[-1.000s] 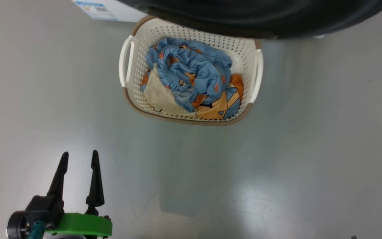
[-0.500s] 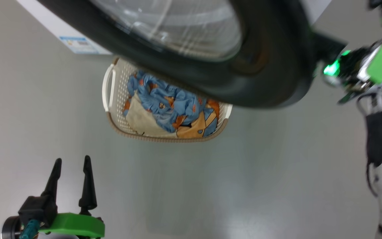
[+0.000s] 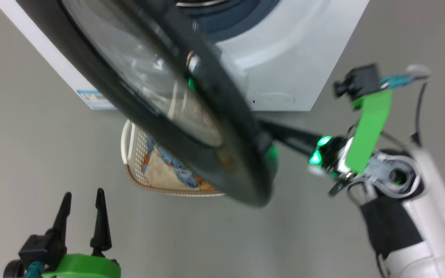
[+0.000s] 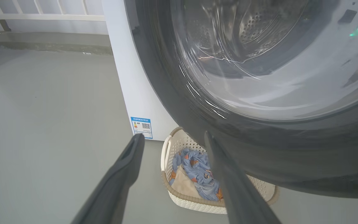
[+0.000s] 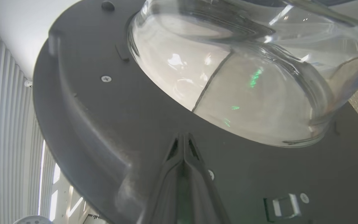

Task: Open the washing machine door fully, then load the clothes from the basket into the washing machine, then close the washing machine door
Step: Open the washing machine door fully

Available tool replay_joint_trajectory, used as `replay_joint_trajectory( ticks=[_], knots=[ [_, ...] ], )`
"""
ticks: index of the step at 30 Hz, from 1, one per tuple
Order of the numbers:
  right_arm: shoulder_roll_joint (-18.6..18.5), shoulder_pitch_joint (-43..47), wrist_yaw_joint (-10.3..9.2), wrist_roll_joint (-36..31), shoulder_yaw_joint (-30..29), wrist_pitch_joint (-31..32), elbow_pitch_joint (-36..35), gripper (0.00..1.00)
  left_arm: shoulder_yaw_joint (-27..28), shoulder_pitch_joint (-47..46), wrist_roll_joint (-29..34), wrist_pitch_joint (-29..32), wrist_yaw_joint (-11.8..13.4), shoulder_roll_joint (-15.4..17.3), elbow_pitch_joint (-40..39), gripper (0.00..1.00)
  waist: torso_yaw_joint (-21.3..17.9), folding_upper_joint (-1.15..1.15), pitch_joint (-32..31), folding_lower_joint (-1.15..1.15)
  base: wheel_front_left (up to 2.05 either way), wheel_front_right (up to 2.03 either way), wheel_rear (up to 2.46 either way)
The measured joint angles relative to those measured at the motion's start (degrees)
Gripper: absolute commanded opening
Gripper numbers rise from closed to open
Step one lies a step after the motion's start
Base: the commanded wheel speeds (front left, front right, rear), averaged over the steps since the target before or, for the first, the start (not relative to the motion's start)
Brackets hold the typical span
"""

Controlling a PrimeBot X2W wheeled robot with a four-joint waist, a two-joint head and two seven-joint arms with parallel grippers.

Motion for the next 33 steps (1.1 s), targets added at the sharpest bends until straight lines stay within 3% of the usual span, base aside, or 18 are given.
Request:
replay_joint_trajectory(
  ticks=[6, 15, 25, 33],
  knots=[
    [1.31, 4.9, 0.0, 0.07, 5.93, -3.25, -1.38, 0.0, -0.52, 1.38, -0.68, 0.0, 0.01, 0.02, 0.13, 1.0, -0.05, 0.0, -3.94, 0.0, 0.0, 0.0, 0.0],
    [1.41, 9.2, 0.0, 0.81, 14.73, -13.94, -0.7, 0.0, -1.3, 1.62, -3.14, 0.0, 0.07, 0.03, 0.29, 1.0, 0.97, 0.0, -8.05, 0.0, 0.0, 0.0, 0.0],
    [1.38, 9.38, 0.0, 2.65, 24.18, -23.15, 1.55, 0.0, -3.3, 2.28, -3.5, 0.0, 0.03, 0.05, 0.3, 1.0, 2.73, 0.0, -10.58, 0.0, 0.0, 0.0, 0.0],
    [1.37, 9.37, 0.0, 3.72, 27.85, -27.86, 4.25, 0.0, -3.48, 2.83, -3.58, 0.0, -0.02, 0.08, 0.55, 1.0, 3.28, 0.0, -12.43, 0.0, 0.0, 0.0, 0.0]
  ],
)
